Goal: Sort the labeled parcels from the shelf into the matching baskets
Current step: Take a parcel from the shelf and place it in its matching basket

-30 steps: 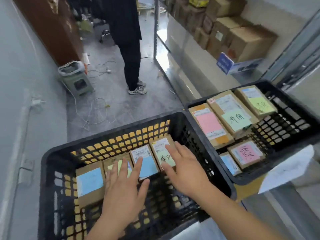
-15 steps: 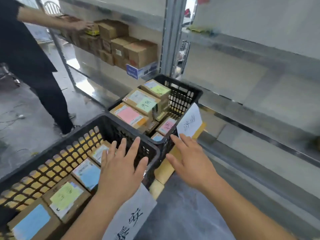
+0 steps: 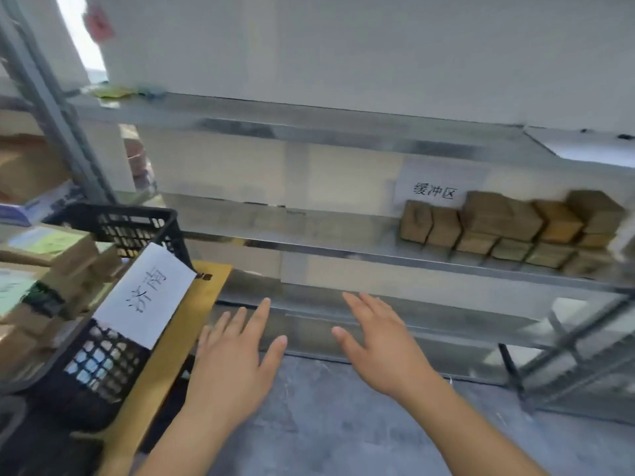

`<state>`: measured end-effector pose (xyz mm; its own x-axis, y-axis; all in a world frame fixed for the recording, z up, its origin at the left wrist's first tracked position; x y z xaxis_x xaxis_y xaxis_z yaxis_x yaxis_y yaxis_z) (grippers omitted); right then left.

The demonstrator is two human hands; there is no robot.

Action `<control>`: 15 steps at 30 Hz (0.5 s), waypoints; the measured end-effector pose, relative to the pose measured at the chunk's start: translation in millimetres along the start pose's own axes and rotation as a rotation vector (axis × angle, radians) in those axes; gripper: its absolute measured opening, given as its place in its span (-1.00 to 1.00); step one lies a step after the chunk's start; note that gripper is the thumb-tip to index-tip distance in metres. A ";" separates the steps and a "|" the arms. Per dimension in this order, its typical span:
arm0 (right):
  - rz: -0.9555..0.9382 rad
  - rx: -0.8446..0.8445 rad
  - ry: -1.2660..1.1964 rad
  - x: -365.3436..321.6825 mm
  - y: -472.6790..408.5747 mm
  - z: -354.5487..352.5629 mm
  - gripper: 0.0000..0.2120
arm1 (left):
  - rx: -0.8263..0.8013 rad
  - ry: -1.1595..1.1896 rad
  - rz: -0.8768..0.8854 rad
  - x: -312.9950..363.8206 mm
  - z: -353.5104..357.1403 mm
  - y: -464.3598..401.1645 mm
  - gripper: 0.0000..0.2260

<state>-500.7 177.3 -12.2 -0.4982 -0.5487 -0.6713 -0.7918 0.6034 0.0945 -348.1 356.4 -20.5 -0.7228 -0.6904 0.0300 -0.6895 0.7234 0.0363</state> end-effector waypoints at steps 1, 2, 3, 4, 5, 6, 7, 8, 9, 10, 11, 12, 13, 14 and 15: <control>0.033 0.029 -0.013 20.1 1.5 -16.9 -0.35 | -0.004 0.000 0.032 24.1 1.5 -9.5 -0.35; 0.065 0.055 -0.030 39.7 3.6 -32.4 -0.35 | -0.011 -0.001 0.063 47.2 3.9 -18.0 -0.33; 0.093 0.081 -0.046 57.6 6.7 -47.5 -0.36 | -0.021 -0.001 0.092 69.5 7.2 -26.1 -0.31; 0.119 0.103 -0.061 74.2 9.8 -61.1 -0.36 | -0.028 0.003 0.120 90.9 9.2 -33.6 -0.30; 0.142 0.120 -0.075 89.1 12.3 -74.1 -0.36 | -0.036 0.008 0.147 111.2 10.7 -41.0 -0.29; 0.167 0.138 -0.085 103.3 14.1 -86.7 -0.36 | -0.045 0.015 0.175 131.2 11.4 -49.2 -0.30; 0.187 0.156 -0.088 117.0 14.1 -98.3 -0.36 | -0.054 0.021 0.202 149.7 11.6 -57.5 -0.30; 0.205 0.176 -0.087 130.0 13.2 -109.6 -0.36 | -0.057 0.022 0.227 167.6 11.3 -66.4 -0.29; 0.221 0.196 -0.089 142.9 11.3 -119.9 -0.36 | -0.055 0.013 0.253 184.0 11.8 -75.6 -0.27; 0.236 0.215 -0.096 155.1 8.4 -129.0 -0.36 | -0.052 0.003 0.279 199.7 11.2 -84.8 -0.24; 0.253 0.231 -0.108 166.6 4.9 -137.0 -0.36 | -0.055 -0.007 0.303 213.9 12.4 -94.7 -0.23; 0.271 0.243 -0.122 177.3 0.9 -144.1 -0.36 | -0.056 -0.011 0.328 227.0 14.6 -105.4 -0.22; 0.287 0.254 -0.135 187.5 -4.0 -150.7 -0.37 | -0.057 -0.009 0.351 239.9 16.5 -117.2 -0.22; 0.301 0.263 -0.144 197.5 -10.3 -157.1 -0.37 | -0.054 -0.003 0.372 252.4 18.1 -130.0 -0.22; 0.313 0.271 -0.150 207.2 -17.7 -163.7 -0.36 | -0.054 0.002 0.390 264.3 20.0 -143.7 -0.22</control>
<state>-647.8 -41.7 -32.6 -0.6268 -0.2367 -0.7424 -0.4791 0.8684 0.1276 -440.9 70.1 -37.8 -0.9301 -0.3635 0.0534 -0.3594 0.9303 0.0739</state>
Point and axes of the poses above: each hand's wrist, its own y-axis away from the middle knuckle, its own z-axis out of the palm, x = y × z, the point moved 3 cm from there along -y, towards the middle knuckle, and after that the axes turned 15 degrees about -y, right-handed, at the moved point
